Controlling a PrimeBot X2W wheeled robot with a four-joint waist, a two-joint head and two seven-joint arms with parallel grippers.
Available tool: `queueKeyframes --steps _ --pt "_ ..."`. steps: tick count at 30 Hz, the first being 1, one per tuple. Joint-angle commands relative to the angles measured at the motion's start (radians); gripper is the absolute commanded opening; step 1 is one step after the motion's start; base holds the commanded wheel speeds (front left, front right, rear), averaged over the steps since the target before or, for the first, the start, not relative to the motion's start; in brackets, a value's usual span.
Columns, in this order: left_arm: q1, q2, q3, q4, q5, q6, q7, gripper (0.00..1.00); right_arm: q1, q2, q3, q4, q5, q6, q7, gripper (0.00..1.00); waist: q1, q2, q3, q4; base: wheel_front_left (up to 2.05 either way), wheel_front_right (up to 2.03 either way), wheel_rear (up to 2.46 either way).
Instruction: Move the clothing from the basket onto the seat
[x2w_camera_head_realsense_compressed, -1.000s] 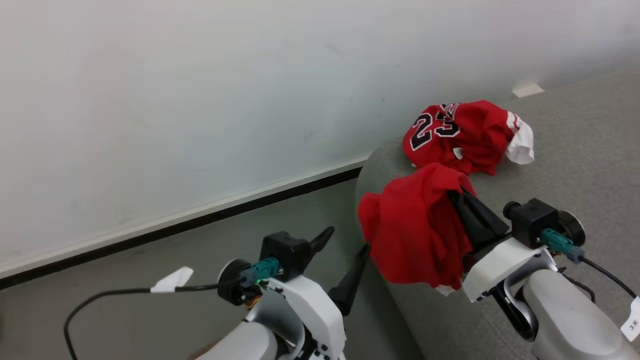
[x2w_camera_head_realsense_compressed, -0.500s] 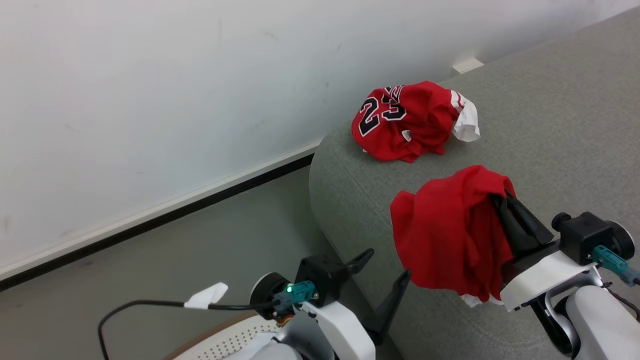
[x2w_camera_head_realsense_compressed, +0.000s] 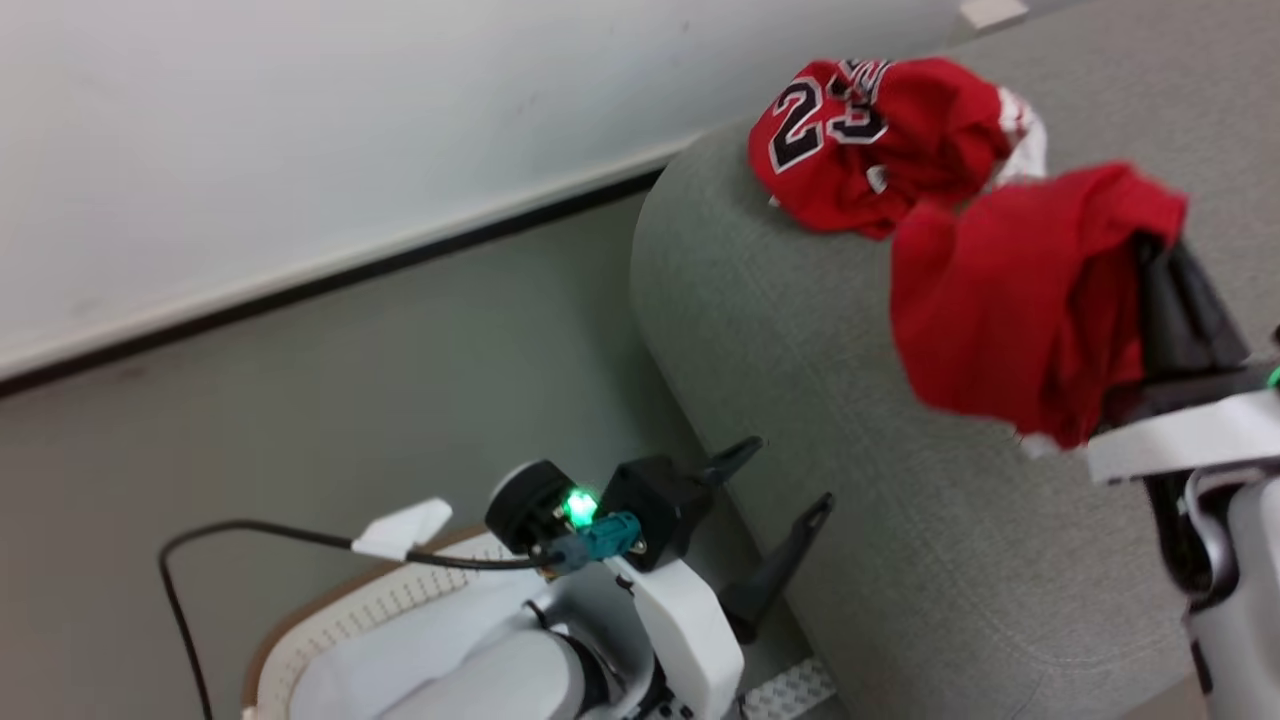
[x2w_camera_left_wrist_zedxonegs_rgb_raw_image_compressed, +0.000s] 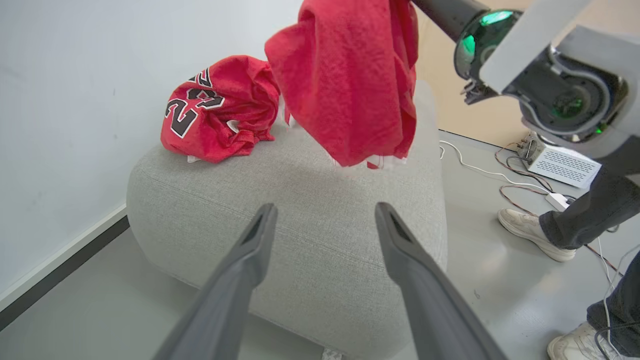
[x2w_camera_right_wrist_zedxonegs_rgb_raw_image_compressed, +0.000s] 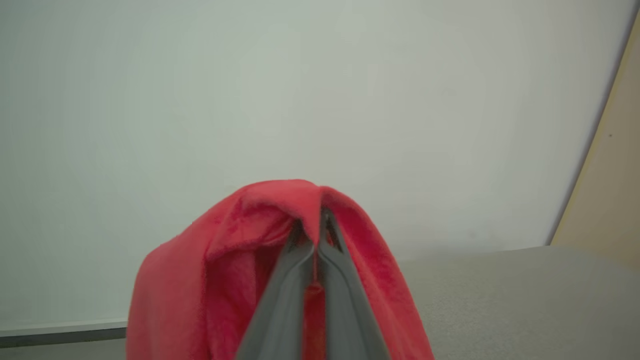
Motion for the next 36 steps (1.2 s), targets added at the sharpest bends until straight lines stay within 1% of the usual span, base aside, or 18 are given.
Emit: queueKeyframes --steps 1,4,7,12,14,17,19,22,24,27,30,31,32,33,34,36 --pt "-0.027 0.026 0.006 -0.017 0.022 -0.006 0.011 1.0 -0.043 0.016 -0.038 -0.007 -0.025 -0.002 0.006 0.0 -0.0001 0.0 0.101 0.043 0.0 0.0 0.0" --pt "-0.064 0.054 0.01 -0.052 0.031 -0.021 0.039 1.0 -0.125 0.031 -0.129 -0.011 -0.064 -0.002 0.029 0.0 -0.0001 0.0 0.175 0.068 0.0 0.0 0.0" --pt "-0.103 0.077 0.023 -0.086 0.042 -0.029 0.056 1.0 -0.228 0.026 -0.228 -0.006 -0.112 -0.002 0.058 0.0 -0.0001 0.0 0.239 0.095 0.0 0.0 0.0" --pt "-0.147 0.112 0.044 -0.129 0.053 -0.034 0.08 1.0 -0.406 -0.006 -0.403 0.025 -0.175 -0.002 0.121 0.0 -0.0001 0.0 0.32 0.131 0.0 0.0 0.0" --pt "-0.155 0.128 0.055 -0.147 0.053 -0.03 0.089 1.0 -0.469 -0.021 -0.465 0.054 -0.192 -0.002 0.146 0.0 -0.0001 0.0 0.351 0.141 0.0 0.0 0.0" --pt "-0.154 0.154 0.067 -0.165 0.054 -0.025 0.097 1.0 -0.531 -0.039 -0.547 0.112 -0.254 -0.002 0.158 0.0 -0.0001 0.0 0.386 0.151 0.0 0.0 0.0" --pt "-0.14 0.166 0.073 -0.172 0.053 -0.02 0.095 1.0 -0.54 -0.036 -0.587 0.167 -0.309 -0.002 0.146 0.0 -0.0001 0.0 0.397 0.157 0.0 0.0 0.0" --pt "-0.119 0.179 0.083 -0.176 0.041 -0.007 0.087 1.0 -0.515 0.002 -0.651 0.261 -0.366 -0.002 0.107 0.0 -0.0001 0.0 0.403 0.164 0.0 0.0 0.0" --pt "-0.109 0.182 0.083 -0.174 0.037 -0.003 0.081 1.0 -0.482 0.032 -0.694 0.333 -0.392 -0.002 0.073 0.0 -0.0001 0.0 0.4 0.168 0.0 0.0 0.0" --pt "-0.098 0.177 0.085 -0.168 0.03 0.002 0.067 1.0 -0.449 0.057 -0.749 0.418 -0.42 -0.002 0.014 0.0 -0.0001 0.0 0.388 0.172 0.0 0.0 0.0" --pt "-0.093 0.171 0.097 -0.156 0.022 0.005 0.039 1.0 -0.413 0.081 -0.773 0.481 -0.437 -0.002 -0.029 0.0 -0.0001 0.0 0.372 0.172 0.0 0.0 0.0" --pt "-0.092 0.169 0.101 -0.148 0.016 0.006 0.031 1.0 -0.4 0.083 -0.774 0.498 -0.441 -0.002 -0.038 0.3 -0.0001 0.0 0.364 0.172 0.0 0.0 0.0" --pt "-0.092 0.169 0.101 -0.148 0.016 0.006 0.031 1.0 -0.4 0.083 -0.774 0.498 -0.441 -0.002 -0.038 0.3 -0.0001 0.0 0.364 0.172 0.0 0.0 0.0" --pt "-0.089 0.165 0.105 -0.142 0.011 0.008 0.022 1.0 -0.395 0.084 -0.778 0.506 -0.439 -0.002 -0.047 0.57 -0.0001 0.0 0.357 0.17 0.0 0.0 0.0" --pt "-0.086 0.162 0.112 -0.135 0.007 0.012 0.008 1.0 -0.387 0.084 -0.774 0.51 -0.444 -0.002 -0.055 1.0 -0.0001 0.0 0.348 0.168 0.0 0.0 0.0" --pt "-0.077 0.16 0.123 -0.118 -0.005 0.015 -0.016 1.0 -0.365 0.092 -0.763 0.514 -0.445 -0.002 -0.064 1.0 -0.0001 0.0 0.327 0.164 0.0 0.0 0.0"
